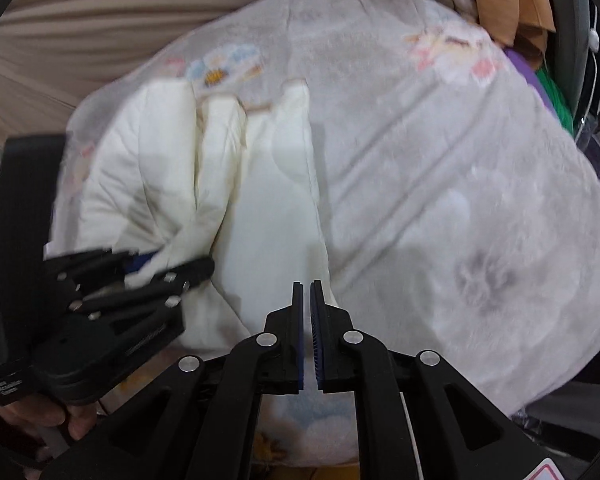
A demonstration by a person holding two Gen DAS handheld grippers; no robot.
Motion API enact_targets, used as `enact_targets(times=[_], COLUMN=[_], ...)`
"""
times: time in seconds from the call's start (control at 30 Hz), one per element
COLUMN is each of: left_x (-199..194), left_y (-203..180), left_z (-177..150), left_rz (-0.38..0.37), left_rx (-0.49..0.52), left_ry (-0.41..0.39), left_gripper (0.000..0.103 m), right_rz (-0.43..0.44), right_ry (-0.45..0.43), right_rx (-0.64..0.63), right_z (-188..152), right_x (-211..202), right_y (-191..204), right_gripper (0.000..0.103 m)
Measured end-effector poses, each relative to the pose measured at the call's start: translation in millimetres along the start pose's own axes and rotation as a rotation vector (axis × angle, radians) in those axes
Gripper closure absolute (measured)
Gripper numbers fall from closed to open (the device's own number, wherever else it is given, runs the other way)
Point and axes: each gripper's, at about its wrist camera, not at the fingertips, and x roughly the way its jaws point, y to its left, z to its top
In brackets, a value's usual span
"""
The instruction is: Fold large clothes
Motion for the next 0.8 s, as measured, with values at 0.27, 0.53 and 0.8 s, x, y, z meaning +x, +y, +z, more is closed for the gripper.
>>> enact_targets(times=[0.27, 0.53, 0.8], left_x=[-142.2, -155.3, -144.0], left_y=[92.3, 196.8, 200.2], left_z=[-47.1, -116.7, -130.9], left_rz=[-0.038, 0.082, 0.048], left_rx=[-0.249, -0.589, -0.586], left_ry=[-0.300, -0.277, -0.251], left_gripper=[0.046, 0.046, 0.046], right_rz=[0.163, 0.259, 0.088], right_ry=[-0.114, 0.078, 0.225], right_rx=[-0.067, -0.023, -0.151], right_z=[59.7, 75.7, 69.5], right_x=[-22.2, 12.5, 75.6], right_y=[53.4, 114.0, 155.5], right_gripper=[0.031, 0.028, 0.025])
